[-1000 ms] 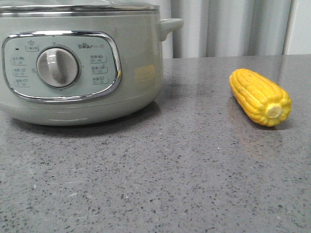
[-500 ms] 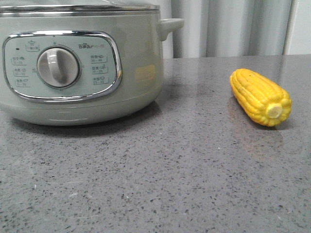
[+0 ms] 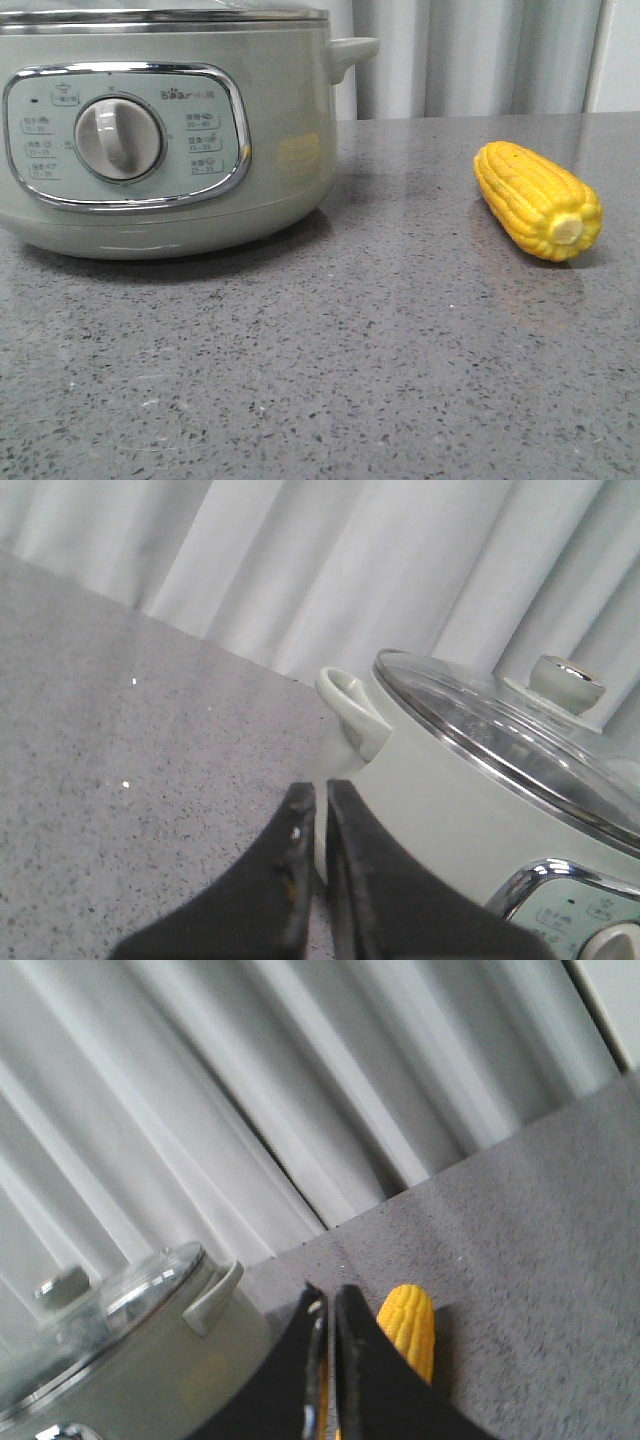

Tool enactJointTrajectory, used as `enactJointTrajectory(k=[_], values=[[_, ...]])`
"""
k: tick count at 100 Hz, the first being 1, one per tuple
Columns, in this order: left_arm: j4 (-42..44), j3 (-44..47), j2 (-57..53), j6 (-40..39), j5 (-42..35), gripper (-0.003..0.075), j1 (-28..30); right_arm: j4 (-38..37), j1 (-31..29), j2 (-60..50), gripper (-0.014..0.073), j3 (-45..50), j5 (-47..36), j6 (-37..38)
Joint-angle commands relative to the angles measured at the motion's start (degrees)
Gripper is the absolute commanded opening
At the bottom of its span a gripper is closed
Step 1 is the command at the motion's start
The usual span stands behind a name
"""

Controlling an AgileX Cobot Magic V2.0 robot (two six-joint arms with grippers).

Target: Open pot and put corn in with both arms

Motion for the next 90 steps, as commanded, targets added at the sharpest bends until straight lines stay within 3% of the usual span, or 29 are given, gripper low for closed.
enactJointTrajectory(k=[1, 14, 24, 31, 34, 41, 46, 56, 60, 73, 90], values=[[0.8, -4.2, 3.1, 5.0, -1.4, -0.0018, 0.0, -1.5, -0.2, 3.0, -0.0079, -5.3, 0.3, -8.4], [0.8, -7.3, 7.2, 13.6, 2.3, -0.0015, 0.0, -2.1, -0.2, 7.4, -0.0079, -10.2, 6.7, -18.8], [0.5, -10.2, 11.0, 17.9, 4.7, 0.0047, 0.0, -2.7, -0.2, 11.0, -0.0073, -13.9, 10.7, -20.2], [0.0, -12.8, 14.0, 18.9, 4.8, 0.0189, 0.0, -2.7, -0.2, 13.3, -0.0018, -16.3, 12.5, -20.2], [-0.1, -13.8, 15.4, 20.1, 4.8, 0.0288, 0.0, -2.7, -0.2, 14.2, 0.0020, -17.2, 13.0, -20.2], [-1.1, -16.4, 18.5, 21.7, 3.0, 0.0477, -1.2, -2.7, -0.2, 16.3, 0.0162, -19.2, 14.1, -20.2], [-1.5, -18.5, 20.8, 22.0, 2.7, 0.0551, -2.7, -2.7, -0.2, 17.7, 0.0293, -20.2, 14.5, -20.2], [-1.5, -22.9, 27.3, 22.1, 2.7, 0.0531, -6.3, -2.7, -0.2, 20.4, 0.0484, -21.9, 14.9, -20.2], [-1.5, -24.9, 29.8, 22.4, 2.7, 0.0506, -8.1, -2.7, -0.1, 21.0, 0.0519, -22.3, 14.9, -20.2], [-1.5, -30.8, 39.8, 22.4, -0.2, 0.0491, -14.3, -2.8, 0.4, 21.9, 0.0545, -22.4, 13.9, -20.2], [0.1, -36.6, 51.4, 22.6, -11.1, 0.0533, -23.5, -2.9, 0.5, 21.9, 0.0545, -22.4, 13.9, -20.2]])
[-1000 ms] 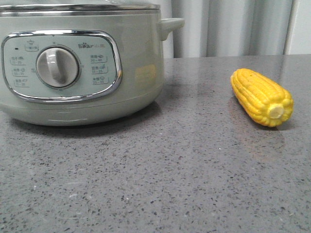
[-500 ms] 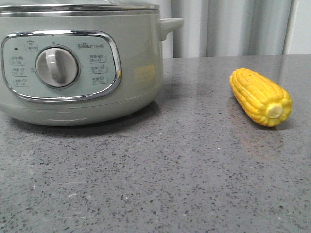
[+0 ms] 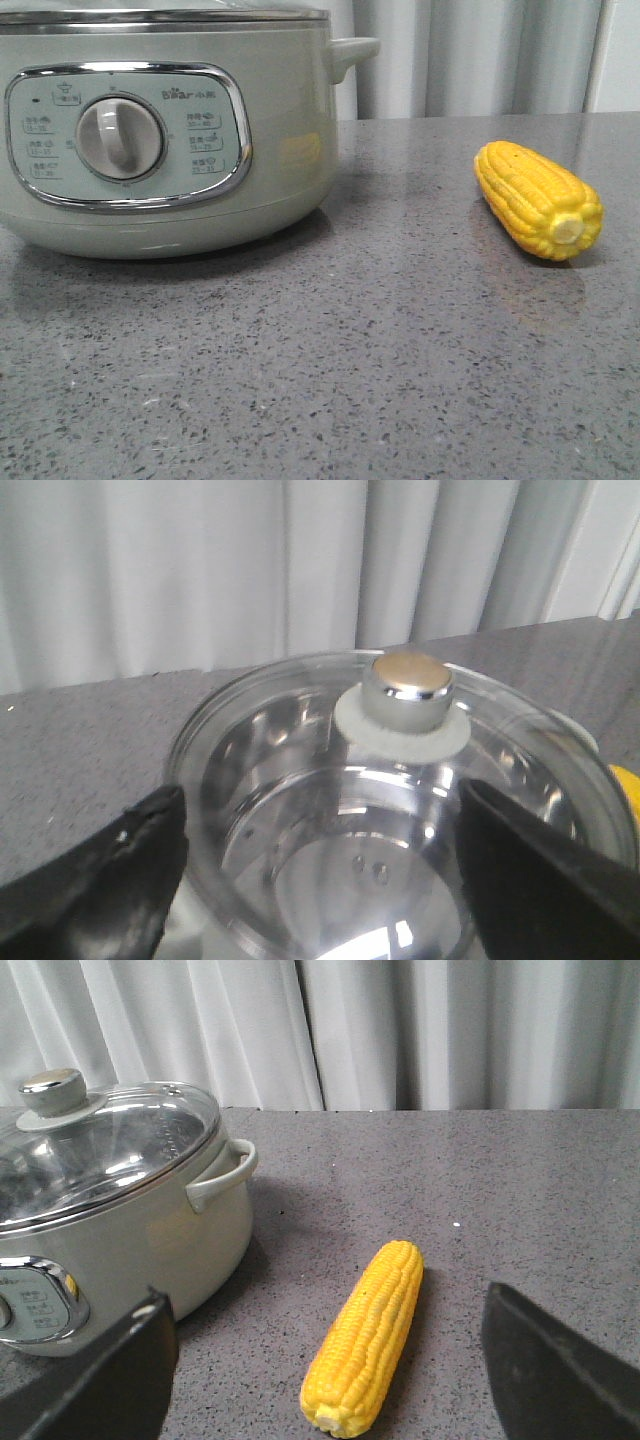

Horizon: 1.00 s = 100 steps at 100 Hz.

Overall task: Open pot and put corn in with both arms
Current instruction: 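Move the left gripper over the glass lid and grasp its knob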

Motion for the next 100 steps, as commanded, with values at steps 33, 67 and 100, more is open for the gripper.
enactJointTrajectory(k=[33, 67, 100], values=[[1.0, -11.6, 23.5, 0.3, -24.2, 0.0559, -14.1, 0.5, 0.1, 1.0, 0.0545, -2.1, -4.3, -0.6], [-2.1, -14.5, 31.5, 0.3, -26.2, 0.0548, -14.0, 0.5, 0.1, 1.0, 0.0545, -2.1, -4.3, -0.6], [-2.6, -14.5, 32.1, 0.3, -27.3, 0.0226, -14.0, 0.5, 0.1, 1.0, 0.0545, -2.1, -4.3, -0.6]])
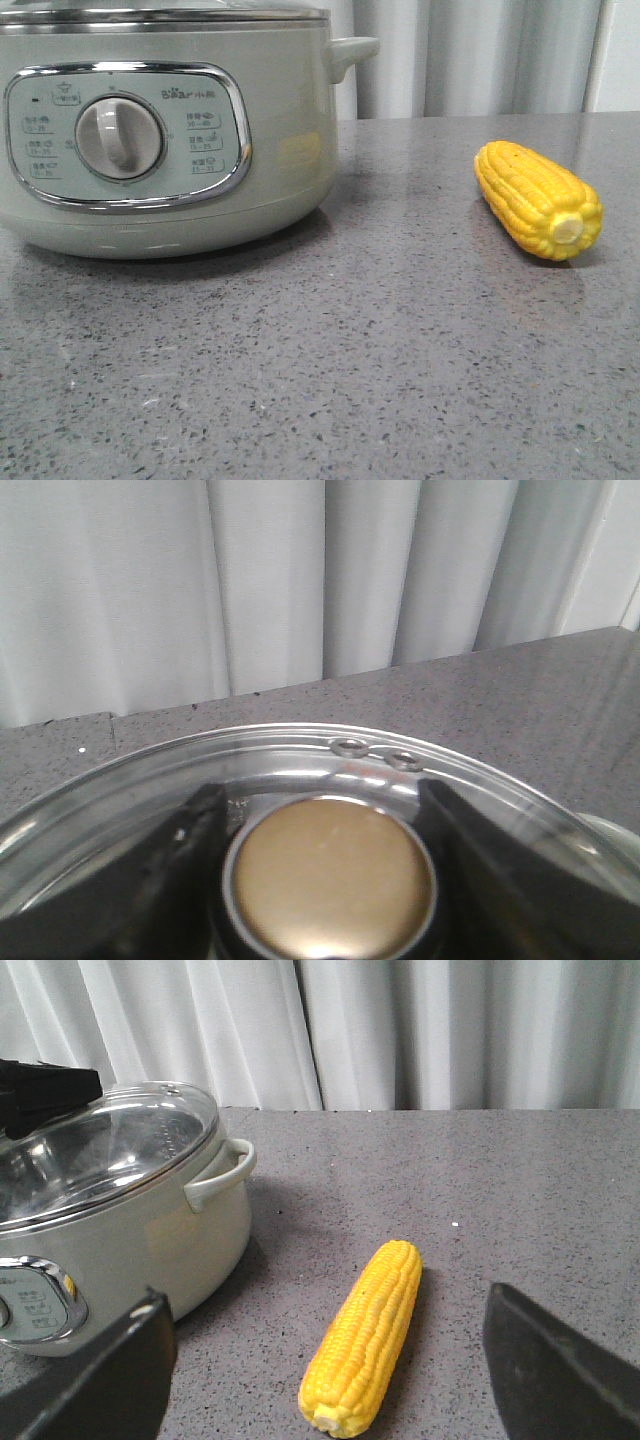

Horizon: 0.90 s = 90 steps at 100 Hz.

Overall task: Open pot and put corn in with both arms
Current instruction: 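Move the left gripper over the glass lid and grasp its knob, then lift the glass lid off the pot with the left gripper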

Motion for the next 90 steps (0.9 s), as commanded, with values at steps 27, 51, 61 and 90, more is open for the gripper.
enactJointTrajectory(k=[27, 51, 61, 90], values=[[0.1, -5.6, -3.3, 0.0, -3.2, 0.0180, -0.5, 0.5, 0.1, 1.0, 0.0545, -2.1, -4.2, -0.5], [0.6, -10.2, -11.8, 0.0, -3.2, 0.0180, 3.7, 0.5, 0.1, 1.0, 0.0545, -2.1, -4.2, -0.5], [0.6, -10.2, -15.4, 1.8, 0.2, 0.0180, 9.3, 0.5, 0.1, 1.0, 0.0545, -2.1, -4.2, -0.5], [0.4, -6.7, -23.4, 4.4, 13.0, 0.0180, 35.8, 0.5, 0.1, 1.0, 0.0545, -2.1, -4.2, -0.5]])
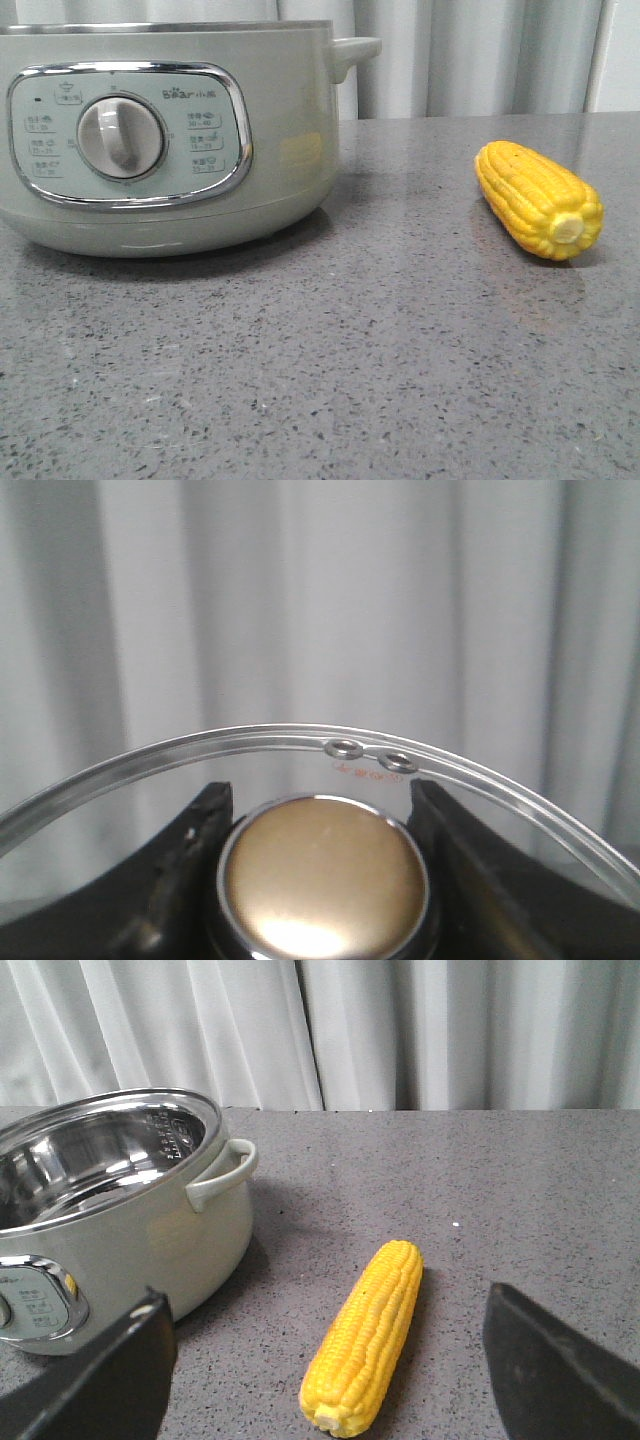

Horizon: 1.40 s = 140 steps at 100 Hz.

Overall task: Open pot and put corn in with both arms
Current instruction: 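Lift the glass lid off the pot with the left gripper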

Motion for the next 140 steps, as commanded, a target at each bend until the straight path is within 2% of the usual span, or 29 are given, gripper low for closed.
enactJointTrajectory(k=[1, 9, 16, 34, 63, 96, 111, 127, 140], values=[[-0.1, 0.0, -3.5, 0.2, -3.8, 0.0180, 7.2, 0.5, 0.1, 1.0, 0.0545, -2.1, -4.2, -0.5], [-2.3, 4.3, -5.0, 0.0, -5.5, 0.0180, 12.7, 0.5, 0.1, 1.0, 0.0545, -2.0, -4.4, -0.5], [-5.8, 9.1, -6.0, 0.0, -8.9, 0.0180, 14.5, 0.5, 0.1, 1.0, 0.0545, -2.0, -4.4, -0.5], [-6.1, 21.9, -6.6, 0.0, -17.0, 0.0180, 14.7, 0.5, 0.1, 1.0, 0.0545, -2.0, -4.4, -0.5], [-6.8, 34.8, -5.2, 0.0, -19.8, 0.0181, 13.8, 0.5, 0.2, 1.0, 0.0544, -2.0, -4.5, -0.5], [-6.7, 36.1, -1.7, 0.0, -21.6, 0.0186, 11.6, 0.5, 1.6, 1.0, 0.0545, -2.0, -5.3, -0.5], [-6.7, 36.1, -0.2, 0.0, -21.5, 0.0239, 11.6, 0.5, 1.6, 1.0, 0.0544, -2.0, -5.5, -0.5], [-6.7, 36.1, 0.7, 0.0, -20.5, 0.0251, 11.6, 0.6, 1.6, 1.1, 0.0544, -2.0, -5.5, -0.5], [-6.8, 36.1, 0.7, 0.0, -19.7, 0.0375, 11.6, 1.5, 1.6, 1.1, 0.0545, -2.0, -5.0, -0.5]])
